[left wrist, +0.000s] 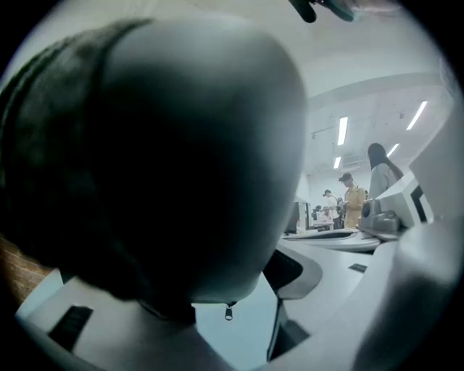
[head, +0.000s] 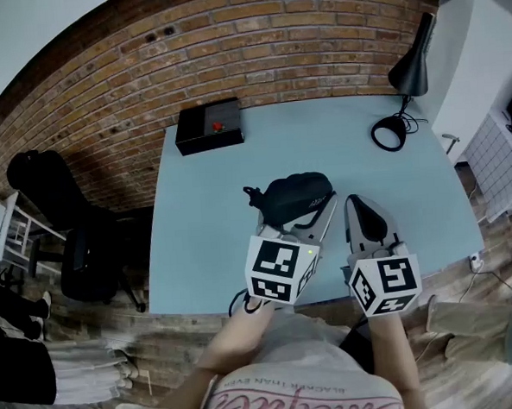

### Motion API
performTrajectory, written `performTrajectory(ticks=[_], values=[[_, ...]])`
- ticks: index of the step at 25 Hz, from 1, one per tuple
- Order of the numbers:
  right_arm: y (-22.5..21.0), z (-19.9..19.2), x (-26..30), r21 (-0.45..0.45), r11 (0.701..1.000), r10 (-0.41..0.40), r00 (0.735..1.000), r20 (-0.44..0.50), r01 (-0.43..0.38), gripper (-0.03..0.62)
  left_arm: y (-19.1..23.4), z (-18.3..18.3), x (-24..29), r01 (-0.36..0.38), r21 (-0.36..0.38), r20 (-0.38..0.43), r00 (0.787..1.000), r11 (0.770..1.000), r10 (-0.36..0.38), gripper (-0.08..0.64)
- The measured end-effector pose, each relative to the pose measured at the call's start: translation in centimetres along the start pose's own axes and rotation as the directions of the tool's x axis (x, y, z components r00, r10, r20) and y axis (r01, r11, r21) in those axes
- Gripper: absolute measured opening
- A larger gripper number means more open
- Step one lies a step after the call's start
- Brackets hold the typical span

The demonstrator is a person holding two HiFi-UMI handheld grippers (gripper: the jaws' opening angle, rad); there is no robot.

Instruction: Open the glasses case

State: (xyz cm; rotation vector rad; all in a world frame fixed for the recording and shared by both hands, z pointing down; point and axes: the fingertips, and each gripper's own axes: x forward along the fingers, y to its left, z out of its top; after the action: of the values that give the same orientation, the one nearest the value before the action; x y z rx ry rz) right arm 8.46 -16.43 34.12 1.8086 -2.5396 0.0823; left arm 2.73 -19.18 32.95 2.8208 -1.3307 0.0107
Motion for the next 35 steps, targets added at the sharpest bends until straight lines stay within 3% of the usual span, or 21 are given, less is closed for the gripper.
performTrajectory(ticks=[5, 11, 18, 21, 23, 25, 29, 31, 34, 35], values=[[0.0, 0.2, -0.2, -0.017, 1.0, -0.01, 1.0, 0.007, 0.01, 0.018, -0.5, 0.1, -0.1, 0.005, 0.047, 0.004, 1.0, 0.999, -0.005, 0.27], [0.2, 0.2, -0.4, -0.018, 1.0, -0.005, 1.0, 0.008, 0.006, 0.018, -0.8, 0.4, -0.3, 0.016, 0.052, 0.016, 1.0, 0.999, -0.017, 0.272], [0.4, 0.7, -0.6, -0.046, 0.999, -0.018, 0.999, 0.044, 0.02, 0.02, 0.2, 0.9, -0.8, 0.047, -0.074, 0.031, 0.999, 0.996, -0.044, 0.27], [0.6, 0.6, -0.6, -0.038, 0.999, -0.013, 0.999, 0.051, 0.015, 0.02, 0.6, 1.4, -0.8, 0.1, -0.178, 0.055, 0.994, 0.979, -0.092, 0.27], [0.7, 0.6, -0.7, -0.037, 0.999, -0.006, 0.998, 0.056, 0.008, 0.02, 0.8, 1.6, -0.8, 0.136, -0.263, 0.07, 0.99, 0.955, -0.121, 0.27], [0.8, 0.7, -0.8, -0.039, 0.999, 0.002, 0.998, 0.061, 0.0, 0.02, 0.9, 1.6, -0.7, 0.173, -0.363, 0.081, 0.985, 0.915, -0.154, 0.27], [0.9, 0.6, -0.7, -0.044, 0.999, 0.004, 0.998, 0.058, -0.001, 0.02, 1.3, 1.2, -0.4, 0.229, -0.562, 0.103, 0.973, 0.795, -0.208, 0.27], [0.9, 0.5, -0.6, -0.045, 0.999, 0.006, 0.999, 0.054, -0.003, 0.02, 1.5, 1.0, -0.3, 0.239, -0.616, 0.113, 0.97, 0.751, -0.215, 0.27], [0.9, 0.4, -0.5, -0.05, 0.999, 0.015, 0.998, 0.054, -0.013, 0.02, 1.6, 0.6, 0.0, 0.238, -0.657, 0.116, 0.97, 0.716, -0.216, 0.27], [0.9, 0.3, -0.5, -0.049, 0.999, 0.021, 0.998, 0.053, -0.019, 0.02, 1.6, 0.5, 0.1, 0.242, -0.678, 0.122, 0.968, 0.694, -0.219, 0.27]])
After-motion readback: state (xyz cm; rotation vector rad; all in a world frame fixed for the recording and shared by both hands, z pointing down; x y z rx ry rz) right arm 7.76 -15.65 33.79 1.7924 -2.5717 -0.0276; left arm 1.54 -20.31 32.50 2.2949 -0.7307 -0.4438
